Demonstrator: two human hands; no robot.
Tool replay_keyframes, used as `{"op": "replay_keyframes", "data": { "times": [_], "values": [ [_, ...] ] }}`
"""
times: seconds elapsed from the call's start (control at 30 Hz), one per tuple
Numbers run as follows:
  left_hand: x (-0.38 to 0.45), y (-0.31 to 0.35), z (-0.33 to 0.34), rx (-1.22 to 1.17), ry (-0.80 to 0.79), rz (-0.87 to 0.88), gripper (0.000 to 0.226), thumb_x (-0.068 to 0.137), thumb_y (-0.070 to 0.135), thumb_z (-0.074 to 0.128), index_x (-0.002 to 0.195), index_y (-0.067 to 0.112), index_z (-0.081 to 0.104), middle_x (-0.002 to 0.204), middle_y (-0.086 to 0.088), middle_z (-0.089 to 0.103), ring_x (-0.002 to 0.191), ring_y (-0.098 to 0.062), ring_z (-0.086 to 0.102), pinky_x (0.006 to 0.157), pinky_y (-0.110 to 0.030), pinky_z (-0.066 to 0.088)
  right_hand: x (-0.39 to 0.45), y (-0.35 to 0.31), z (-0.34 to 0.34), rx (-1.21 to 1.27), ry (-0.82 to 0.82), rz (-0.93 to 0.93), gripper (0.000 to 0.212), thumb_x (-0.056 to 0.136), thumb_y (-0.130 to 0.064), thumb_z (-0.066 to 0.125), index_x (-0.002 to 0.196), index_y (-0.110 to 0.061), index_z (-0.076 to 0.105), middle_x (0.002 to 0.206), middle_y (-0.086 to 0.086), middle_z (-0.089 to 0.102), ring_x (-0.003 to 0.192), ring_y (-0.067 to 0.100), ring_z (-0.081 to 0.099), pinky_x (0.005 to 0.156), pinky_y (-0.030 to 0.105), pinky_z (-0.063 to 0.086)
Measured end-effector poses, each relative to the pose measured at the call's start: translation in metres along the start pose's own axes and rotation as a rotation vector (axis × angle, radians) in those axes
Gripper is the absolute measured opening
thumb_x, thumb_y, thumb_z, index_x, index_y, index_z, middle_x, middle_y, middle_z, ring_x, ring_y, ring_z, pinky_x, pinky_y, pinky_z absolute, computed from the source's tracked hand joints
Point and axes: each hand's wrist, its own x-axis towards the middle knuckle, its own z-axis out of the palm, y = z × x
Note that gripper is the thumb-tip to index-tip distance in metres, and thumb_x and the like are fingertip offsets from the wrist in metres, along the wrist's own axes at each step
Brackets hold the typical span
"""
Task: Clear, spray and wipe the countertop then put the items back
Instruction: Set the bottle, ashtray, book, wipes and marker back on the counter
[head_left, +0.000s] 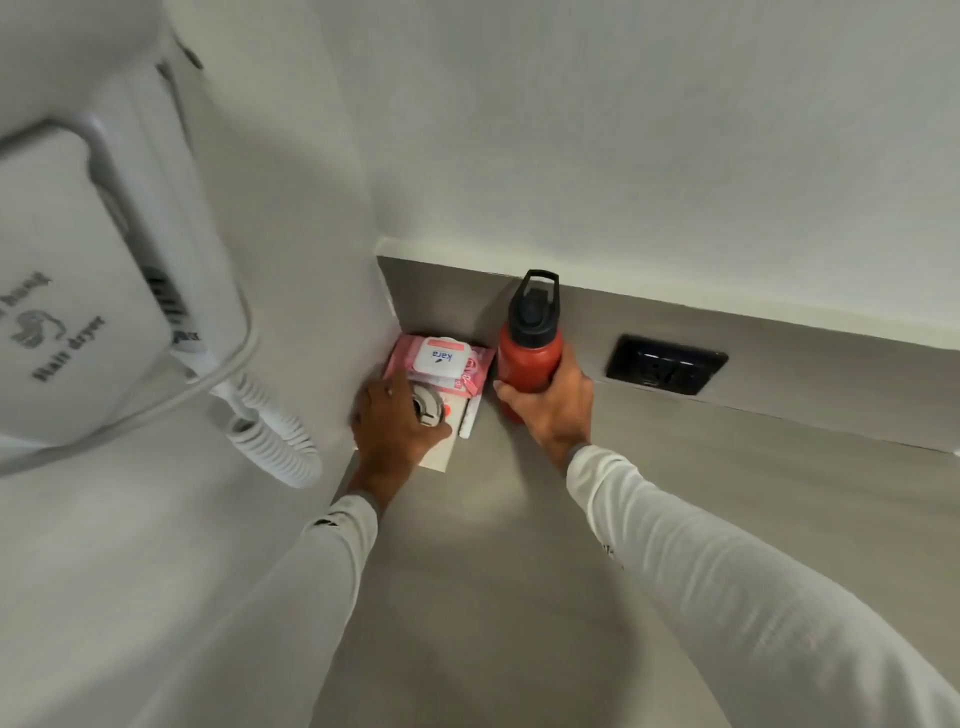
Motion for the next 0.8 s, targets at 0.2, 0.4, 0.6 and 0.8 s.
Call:
{"op": "replay_keyframes", "data": {
  "times": [0.2, 0.4, 0.6, 0.8],
  "values": [
    [-0.041, 0.033, -0.001, -0.142, 0.050, 0.097, 0.084, 0.051, 0.036, 0.083, 0.124, 0.016, 0.046, 0.120, -0.012, 0.052, 0.112, -0.038, 0.047, 0.082, -0.048, 0.052, -0.035, 0.040, -0.070, -0.057, 0.091, -0.060, 0.082, 0.056, -0.048, 0.088, 0.127, -0.020, 0.055, 0.109, 0.001, 0.071, 0.094, 0.020, 0.068, 0.087, 0.030, 0.056],
    [-0.092, 0.149, 0.044, -0.243, -0.053, 0.411, 0.079, 0.051, 0.029, 0.085, 0.121, 0.009, 0.055, 0.118, -0.013, 0.057, 0.111, -0.033, 0.053, 0.093, -0.041, 0.049, -0.054, 0.092, -0.179, -0.054, 0.212, -0.028, 0.079, 0.057, -0.044, 0.089, 0.125, -0.022, 0.054, 0.107, 0.000, 0.069, 0.091, 0.020, 0.068, 0.085, 0.040, 0.059],
    [-0.126, 0.254, 0.100, -0.227, -0.213, 0.500, 0.073, 0.053, 0.035, 0.082, 0.117, 0.014, 0.053, 0.117, -0.005, 0.054, 0.113, -0.027, 0.048, 0.094, -0.040, 0.047, -0.044, 0.144, -0.285, -0.110, 0.365, 0.053, 0.079, 0.060, -0.037, 0.090, 0.127, -0.017, 0.054, 0.110, 0.004, 0.069, 0.094, 0.024, 0.066, 0.088, 0.043, 0.057],
    [-0.129, 0.295, 0.130, -0.243, -0.195, 0.532, 0.067, 0.055, 0.032, 0.081, 0.113, 0.011, 0.055, 0.115, -0.007, 0.056, 0.106, -0.030, 0.054, 0.090, -0.041, 0.049, -0.036, 0.183, -0.343, -0.087, 0.484, 0.100, 0.077, 0.060, -0.039, 0.091, 0.125, -0.018, 0.054, 0.103, 0.002, 0.070, 0.088, 0.022, 0.067, 0.085, 0.043, 0.058]
  ]
}}
